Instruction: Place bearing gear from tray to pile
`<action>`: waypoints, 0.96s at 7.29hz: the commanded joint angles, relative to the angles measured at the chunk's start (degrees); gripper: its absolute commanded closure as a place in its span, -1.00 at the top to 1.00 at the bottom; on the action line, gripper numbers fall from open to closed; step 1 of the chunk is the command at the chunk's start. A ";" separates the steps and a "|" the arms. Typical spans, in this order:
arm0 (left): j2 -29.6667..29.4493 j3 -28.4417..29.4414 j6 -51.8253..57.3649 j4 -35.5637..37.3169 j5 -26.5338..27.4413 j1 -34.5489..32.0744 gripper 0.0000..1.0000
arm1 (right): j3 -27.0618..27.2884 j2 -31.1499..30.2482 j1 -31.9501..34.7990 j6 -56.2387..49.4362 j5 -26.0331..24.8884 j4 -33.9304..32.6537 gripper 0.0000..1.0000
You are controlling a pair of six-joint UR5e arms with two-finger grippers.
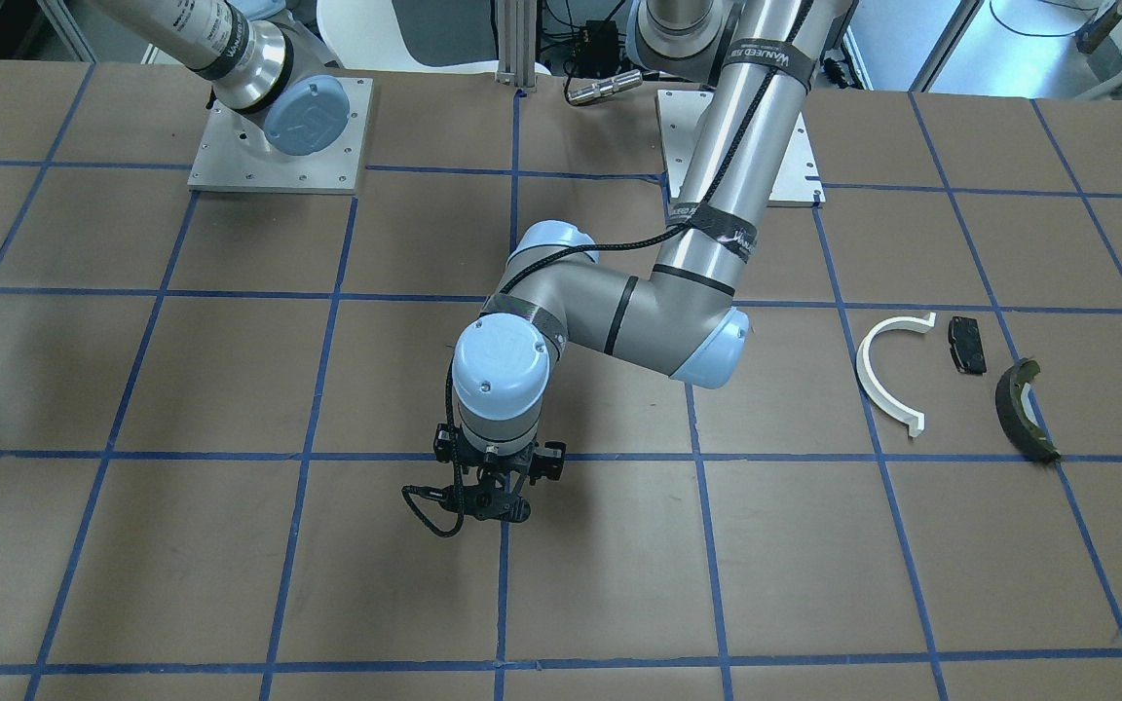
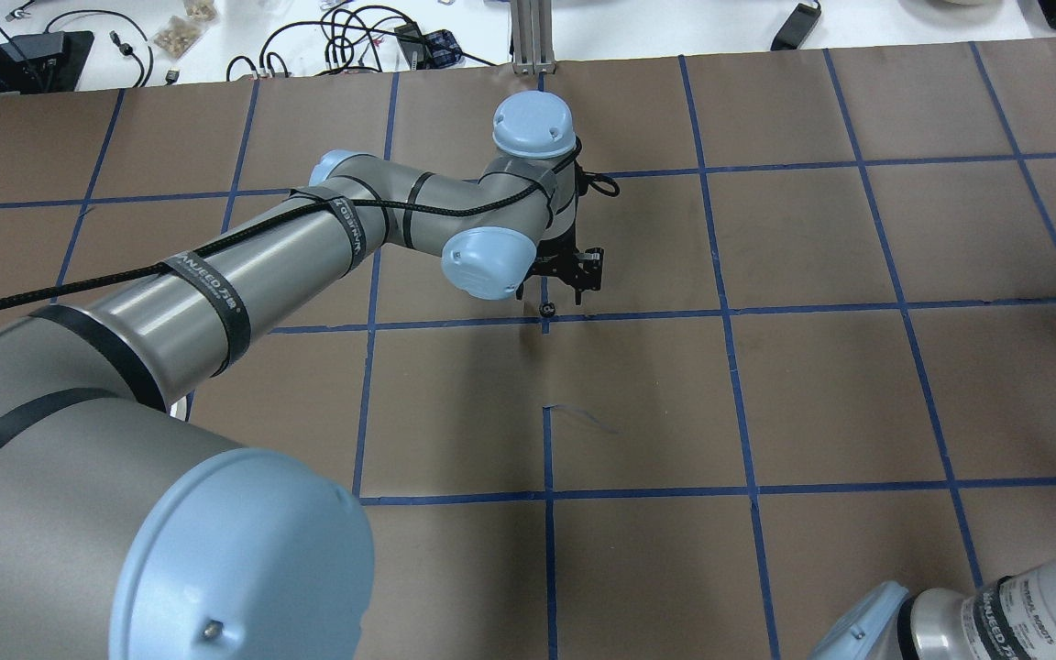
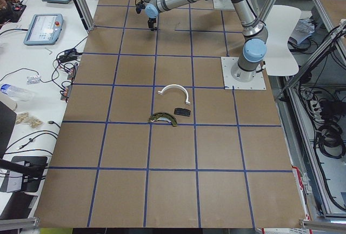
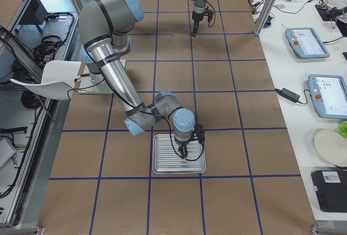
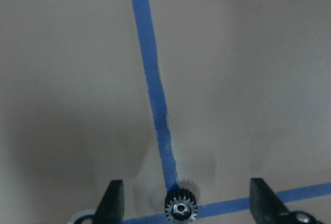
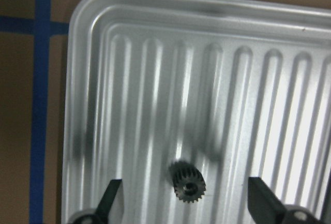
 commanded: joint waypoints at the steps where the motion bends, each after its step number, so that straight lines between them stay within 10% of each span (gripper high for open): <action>1: -0.27 -0.23 0.11 -0.57 0.05 0.00 0.56 | 0.04 0.51 -0.29 -0.50 -2.32 -0.63 0.37; 3: -0.45 0.04 0.11 -0.65 0.05 0.00 0.20 | 0.12 0.68 -0.29 -0.41 -2.32 -0.72 0.27; 5: -0.54 0.04 0.11 -1.27 0.14 0.00 -1.00 | 0.12 0.68 -0.29 -0.06 -2.32 -0.73 0.27; 7: -0.36 0.65 0.28 -1.44 0.58 0.00 -1.00 | 0.12 0.59 -0.29 0.11 -2.23 -0.73 0.27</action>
